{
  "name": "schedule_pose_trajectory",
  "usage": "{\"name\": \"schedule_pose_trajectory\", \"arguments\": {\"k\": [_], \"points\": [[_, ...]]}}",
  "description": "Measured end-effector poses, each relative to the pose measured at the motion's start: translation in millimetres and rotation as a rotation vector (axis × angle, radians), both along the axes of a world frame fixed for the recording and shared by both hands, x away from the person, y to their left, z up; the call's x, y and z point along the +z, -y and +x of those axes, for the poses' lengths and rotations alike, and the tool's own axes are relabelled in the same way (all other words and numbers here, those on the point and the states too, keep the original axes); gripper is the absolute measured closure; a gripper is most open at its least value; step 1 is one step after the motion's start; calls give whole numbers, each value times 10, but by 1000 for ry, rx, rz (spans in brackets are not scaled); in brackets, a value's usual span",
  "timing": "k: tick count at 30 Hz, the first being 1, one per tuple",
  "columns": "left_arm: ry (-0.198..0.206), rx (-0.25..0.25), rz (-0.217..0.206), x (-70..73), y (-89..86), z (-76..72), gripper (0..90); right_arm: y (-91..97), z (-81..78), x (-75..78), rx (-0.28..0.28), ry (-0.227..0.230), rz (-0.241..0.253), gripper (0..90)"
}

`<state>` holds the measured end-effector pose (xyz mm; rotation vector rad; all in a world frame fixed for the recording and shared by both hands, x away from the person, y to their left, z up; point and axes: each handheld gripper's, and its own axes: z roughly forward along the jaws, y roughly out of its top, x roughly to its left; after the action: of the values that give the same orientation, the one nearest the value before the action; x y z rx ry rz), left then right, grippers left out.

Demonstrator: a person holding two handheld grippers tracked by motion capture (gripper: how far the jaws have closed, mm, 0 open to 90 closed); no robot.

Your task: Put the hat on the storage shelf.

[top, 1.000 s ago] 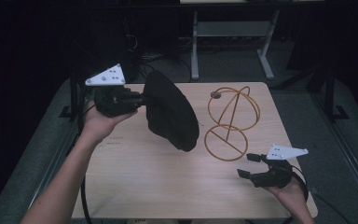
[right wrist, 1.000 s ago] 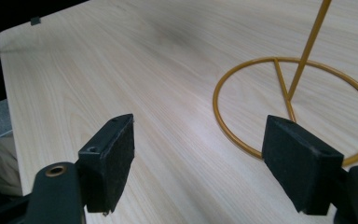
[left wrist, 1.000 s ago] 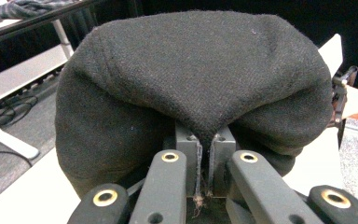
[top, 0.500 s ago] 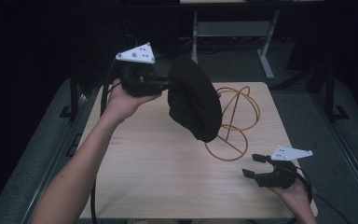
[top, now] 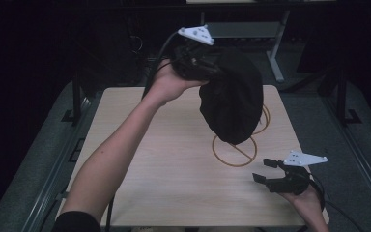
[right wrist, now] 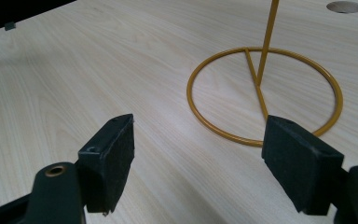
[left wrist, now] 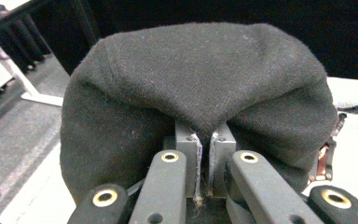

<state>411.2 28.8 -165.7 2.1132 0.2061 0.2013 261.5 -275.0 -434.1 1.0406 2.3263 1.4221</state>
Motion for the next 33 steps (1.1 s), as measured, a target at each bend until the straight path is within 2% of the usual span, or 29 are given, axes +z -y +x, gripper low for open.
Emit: {"name": "schedule_pose_trajectory", "arguments": {"k": [5, 10, 16, 18, 19, 21, 22, 23, 25, 29, 30, 32, 33], "points": [[-53, 18, 41, -125, 323, 177, 864, -1, -13, -8, 4, 2, -2, 251], [-136, 25, 38, -286, 553, 369, 864, -8, -12, -12, 11, 6, -3, 251], [-239, 51, 0, -424, 750, 516, 859, 0, -4, -30, 14, -1, -1, 251], [-282, 58, -29, -470, 818, 556, 853, 0, -4, -28, 13, -1, 5, 251], [-288, 57, -39, -486, 850, 568, 857, 1, -3, -26, 13, -1, 7, 251], [-275, 83, -99, -494, 872, 585, 865, -2, -6, -21, 16, -1, 8, 253], [-285, 72, -127, -499, 878, 596, 869, -3, -11, -19, 16, -3, 8, 253], [-295, 63, -128, -504, 895, 603, 870, -3, -13, -20, 17, 1, 8, 253], [-264, 83, -97, -494, 942, 596, 869, -2, -18, -22, 18, 4, 8, 253], [-283, 126, -90, -535, 1109, 614, 844, -2, -1, -26, 18, 0, 9, 253], [-288, 119, -72, -565, 1168, 615, 837, -5, 0, -27, 20, 2, 9, 253], [-297, 108, 0, -645, 1283, 618, 812, -14, -2, -26, 24, -2, 7, 253], [-304, 113, 7, -680, 1311, 622, 765, -20, -4, -24, 24, -4, 5, 253]]}}
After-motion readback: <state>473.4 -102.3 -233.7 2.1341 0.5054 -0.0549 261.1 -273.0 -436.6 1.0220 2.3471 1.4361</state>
